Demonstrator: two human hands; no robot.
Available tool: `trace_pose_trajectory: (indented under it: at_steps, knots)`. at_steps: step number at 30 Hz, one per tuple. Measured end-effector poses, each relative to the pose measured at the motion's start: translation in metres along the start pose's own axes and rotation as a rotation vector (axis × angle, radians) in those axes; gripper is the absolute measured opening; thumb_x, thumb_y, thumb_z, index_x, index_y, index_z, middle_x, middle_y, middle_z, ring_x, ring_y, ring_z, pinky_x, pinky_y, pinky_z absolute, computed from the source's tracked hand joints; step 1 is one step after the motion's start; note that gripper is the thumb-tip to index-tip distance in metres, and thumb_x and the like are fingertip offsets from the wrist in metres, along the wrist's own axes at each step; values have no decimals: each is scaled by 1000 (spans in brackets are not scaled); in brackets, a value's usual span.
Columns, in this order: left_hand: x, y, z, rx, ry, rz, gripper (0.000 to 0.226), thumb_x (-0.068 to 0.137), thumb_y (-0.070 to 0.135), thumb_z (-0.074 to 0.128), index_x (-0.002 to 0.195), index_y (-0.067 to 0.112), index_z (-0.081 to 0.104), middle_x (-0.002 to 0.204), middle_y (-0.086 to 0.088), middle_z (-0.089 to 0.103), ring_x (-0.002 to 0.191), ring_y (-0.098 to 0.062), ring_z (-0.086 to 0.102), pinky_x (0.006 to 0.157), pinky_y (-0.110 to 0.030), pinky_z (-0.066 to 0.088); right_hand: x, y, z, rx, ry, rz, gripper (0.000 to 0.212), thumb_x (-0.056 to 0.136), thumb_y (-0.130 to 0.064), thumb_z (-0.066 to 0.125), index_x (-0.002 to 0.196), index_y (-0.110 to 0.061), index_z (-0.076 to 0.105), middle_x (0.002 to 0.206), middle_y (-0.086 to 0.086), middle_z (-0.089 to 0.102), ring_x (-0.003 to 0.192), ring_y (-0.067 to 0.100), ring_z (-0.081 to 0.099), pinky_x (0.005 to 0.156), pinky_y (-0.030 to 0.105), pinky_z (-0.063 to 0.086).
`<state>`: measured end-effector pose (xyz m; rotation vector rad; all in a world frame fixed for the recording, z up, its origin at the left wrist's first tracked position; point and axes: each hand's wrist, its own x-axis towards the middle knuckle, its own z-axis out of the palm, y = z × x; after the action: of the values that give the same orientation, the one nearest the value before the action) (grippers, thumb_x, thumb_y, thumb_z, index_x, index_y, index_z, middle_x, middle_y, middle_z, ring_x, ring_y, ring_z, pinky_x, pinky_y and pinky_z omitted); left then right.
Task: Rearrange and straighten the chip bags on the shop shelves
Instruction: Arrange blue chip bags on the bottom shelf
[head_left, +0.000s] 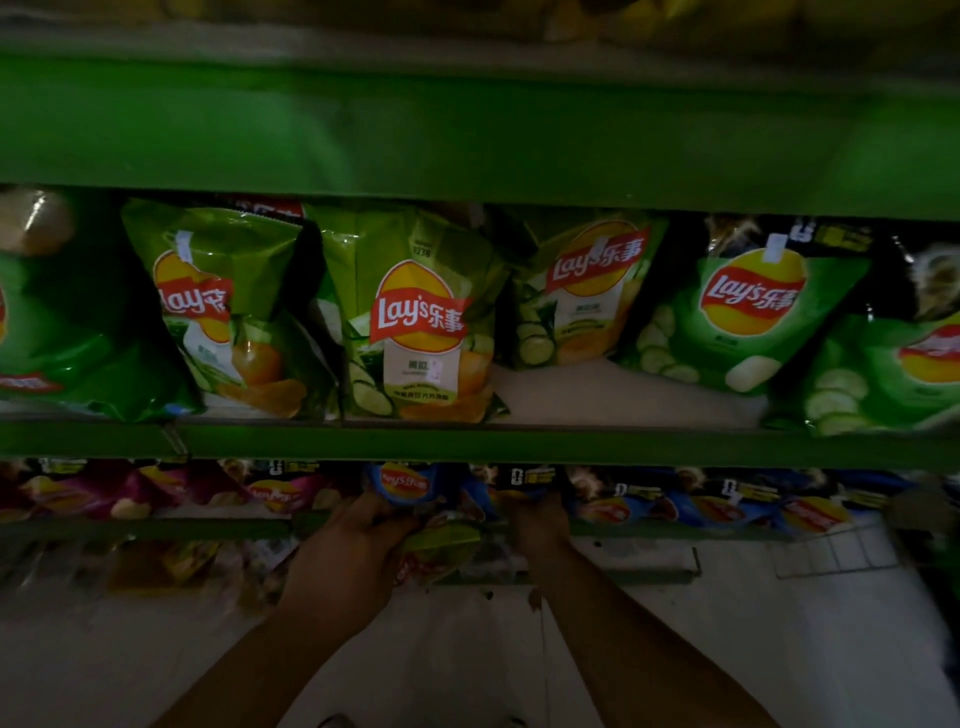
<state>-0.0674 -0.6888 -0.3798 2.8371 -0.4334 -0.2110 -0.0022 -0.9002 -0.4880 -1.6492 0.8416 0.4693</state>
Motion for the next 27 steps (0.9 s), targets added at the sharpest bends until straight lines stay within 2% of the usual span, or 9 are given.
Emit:
trace_pose_trajectory:
  at_steps: [3, 5, 7, 10, 14, 19, 22, 24, 27]
  knots:
    - [8, 14, -3, -31, 9, 42, 52, 57, 11, 91, 106, 21, 76, 95, -11, 68, 75, -36, 68, 43, -38, 57, -24, -17, -13, 240, -82, -70, 70, 97, -8, 61, 154, -7, 21, 156, 15, 34, 136, 36, 41, 106, 41, 41]
    - [12, 23, -4, -58, 10, 79, 49, 63, 11, 87, 110, 20, 74, 96, -13, 66, 79, -37, 67, 47, -41, 58, -49, -20, -27, 227, -109, -99, 55, 97, -13, 60, 147, -10, 38, 142, 16, 51, 117, 37, 58, 83, 38, 56]
    - [16, 35, -9, -70, 18, 115, 49, 62, 12, 87, 108, 20, 75, 92, -12, 64, 78, -35, 67, 46, -40, 57, -75, -18, -42, 211, -156, -126, 28, 98, -25, 57, 126, -22, 60, 122, 11, 63, 98, 25, 67, 64, 30, 58]
    - [20, 55, -22, -82, 47, 160, 48, 59, 16, 88, 105, 21, 75, 88, -9, 62, 73, -32, 67, 45, -36, 56, -106, -15, -70, 161, -252, -250, 18, 98, -39, 54, 113, -38, 64, 124, -5, 64, 100, 3, 67, 77, 22, 57]
    - [25, 76, -38, -123, 119, 212, 43, 73, 20, 78, 116, 19, 71, 99, -8, 61, 87, -31, 65, 62, -35, 56, -144, -23, -111, 138, -393, -372, 49, 76, -73, 59, 121, -54, 60, 129, -26, 56, 111, -10, 59, 89, 17, 51]
    - [32, 98, -59, -251, 210, 246, 46, 87, 29, 66, 131, 17, 59, 118, -8, 54, 95, -27, 62, 71, -34, 54, -162, -38, -131, 21, -254, -589, 48, 86, -26, 75, 132, -24, 58, 126, -5, 68, 116, 11, 63, 96, 32, 53]
    - [31, 102, -73, -359, 269, 239, 63, 83, 45, 61, 138, 18, 49, 130, -9, 48, 100, -22, 60, 74, -34, 56, -171, -58, -141, 59, -124, -629, 20, 93, -19, 67, 110, -29, 67, 104, -11, 75, 95, 3, 70, 73, 18, 54]
    - [32, 100, -82, -424, 302, 214, 74, 80, 55, 60, 144, 24, 39, 138, -4, 42, 107, -11, 50, 80, -31, 51, -176, -71, -146, 97, -63, -633, 17, 95, -16, 63, 101, -31, 67, 94, -17, 75, 87, -2, 70, 67, 13, 52]
    - [33, 92, -92, -479, 313, 215, 84, 81, 63, 61, 149, 27, 28, 144, -4, 40, 112, -8, 42, 88, -30, 45, -182, -93, -151, 238, -22, -624, 14, 96, -15, 61, 100, -27, 69, 98, -8, 77, 92, 11, 72, 74, 29, 60]
